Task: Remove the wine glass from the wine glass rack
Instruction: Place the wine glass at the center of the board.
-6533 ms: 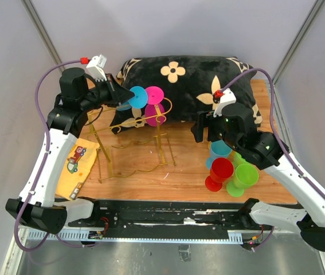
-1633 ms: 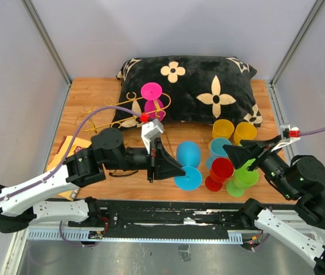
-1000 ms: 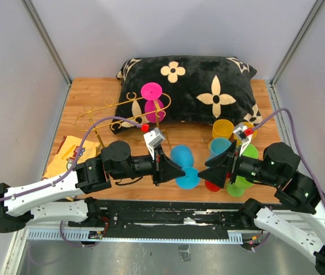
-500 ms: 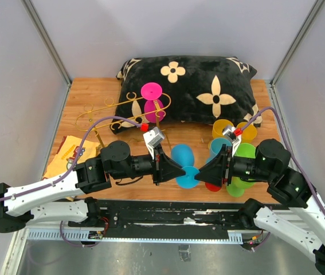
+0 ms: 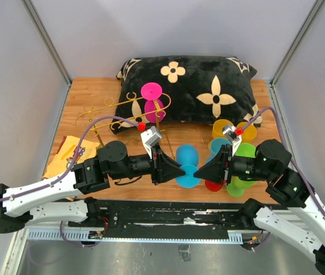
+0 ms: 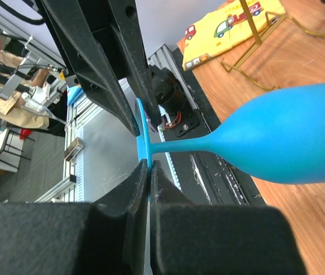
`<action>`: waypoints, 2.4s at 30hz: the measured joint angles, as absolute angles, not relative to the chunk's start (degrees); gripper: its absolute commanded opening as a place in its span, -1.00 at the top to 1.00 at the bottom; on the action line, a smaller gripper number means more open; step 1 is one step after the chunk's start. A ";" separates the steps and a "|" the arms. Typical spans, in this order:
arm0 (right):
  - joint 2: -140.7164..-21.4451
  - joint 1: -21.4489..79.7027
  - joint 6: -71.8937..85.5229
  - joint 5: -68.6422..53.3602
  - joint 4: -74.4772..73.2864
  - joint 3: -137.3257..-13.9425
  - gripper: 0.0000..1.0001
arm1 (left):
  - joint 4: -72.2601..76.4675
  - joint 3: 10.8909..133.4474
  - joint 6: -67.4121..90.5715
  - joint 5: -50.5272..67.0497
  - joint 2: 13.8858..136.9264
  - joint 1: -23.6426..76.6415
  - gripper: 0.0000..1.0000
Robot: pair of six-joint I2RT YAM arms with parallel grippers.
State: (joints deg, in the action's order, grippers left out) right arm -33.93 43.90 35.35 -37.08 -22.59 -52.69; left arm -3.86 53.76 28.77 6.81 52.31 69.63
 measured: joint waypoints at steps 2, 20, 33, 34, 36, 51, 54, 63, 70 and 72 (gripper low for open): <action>-33.19 43.90 35.59 -36.84 -22.06 -52.47 0.99 | -3.75 53.54 28.56 6.68 52.21 69.63 0.40; -27.20 43.90 35.81 -33.41 -17.47 -49.54 0.99 | 0.19 51.03 31.24 11.77 52.40 69.63 0.43; -26.57 43.90 36.84 -32.99 -13.89 -47.92 0.76 | 3.99 51.03 31.92 12.73 54.19 69.63 0.85; -26.48 43.90 36.93 -32.91 -13.89 -47.92 0.68 | 4.08 51.03 32.01 12.71 54.22 69.63 0.91; -26.28 43.90 36.84 -32.23 -13.85 -47.92 0.50 | 4.29 50.98 32.16 12.60 54.17 69.63 0.99; -32.29 43.90 29.56 -3.05 -32.45 -62.52 -0.30 | 5.85 42.11 15.29 14.48 50.04 73.43 0.99; -34.44 43.90 29.80 3.77 -36.86 -63.44 -0.36 | 4.64 39.59 6.63 16.88 48.58 76.16 0.99; -34.72 43.90 29.74 0.30 -40.66 -62.98 -0.59 | -3.18 38.85 -13.19 19.51 47.07 76.97 0.99; -39.31 43.90 28.62 -9.47 -41.78 -64.07 -0.64 | -7.84 38.87 -22.00 19.46 47.03 76.97 0.99; -40.27 43.90 27.99 -10.35 -41.98 -64.69 -0.65 | -8.38 38.87 -23.44 19.40 46.89 76.97 0.99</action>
